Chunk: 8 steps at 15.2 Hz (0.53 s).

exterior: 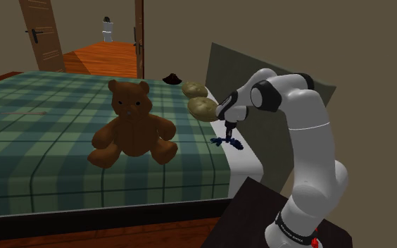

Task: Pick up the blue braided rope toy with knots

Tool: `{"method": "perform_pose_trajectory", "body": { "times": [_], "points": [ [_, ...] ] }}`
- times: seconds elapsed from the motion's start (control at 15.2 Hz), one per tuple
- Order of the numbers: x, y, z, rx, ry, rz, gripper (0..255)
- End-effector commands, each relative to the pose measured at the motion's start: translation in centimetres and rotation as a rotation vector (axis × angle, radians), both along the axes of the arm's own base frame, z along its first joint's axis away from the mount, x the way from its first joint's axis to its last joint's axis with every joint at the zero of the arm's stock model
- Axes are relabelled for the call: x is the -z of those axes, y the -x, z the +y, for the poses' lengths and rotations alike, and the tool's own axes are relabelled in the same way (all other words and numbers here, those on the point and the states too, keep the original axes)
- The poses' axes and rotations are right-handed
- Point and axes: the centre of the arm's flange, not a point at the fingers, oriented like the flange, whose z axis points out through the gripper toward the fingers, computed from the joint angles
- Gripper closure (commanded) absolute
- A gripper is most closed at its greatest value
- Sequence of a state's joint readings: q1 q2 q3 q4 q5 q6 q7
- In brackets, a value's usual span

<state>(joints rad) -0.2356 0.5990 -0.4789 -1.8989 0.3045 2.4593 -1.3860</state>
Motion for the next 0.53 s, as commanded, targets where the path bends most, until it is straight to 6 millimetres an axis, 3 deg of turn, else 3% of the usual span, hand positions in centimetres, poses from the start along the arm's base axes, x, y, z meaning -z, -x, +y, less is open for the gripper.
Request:
{"method": "perform_pose_trajectory", "body": {
  "times": [0.0,0.33,0.46],
  "points": [
    [-1.1,0.1,0.0,0.0,0.0,0.0,255],
    [-3.7,0.1,0.0,0.0,0.0,0.0,255],
    [-3.8,0.1,0.0,0.0,0.0,0.0,255]
  ]
}}
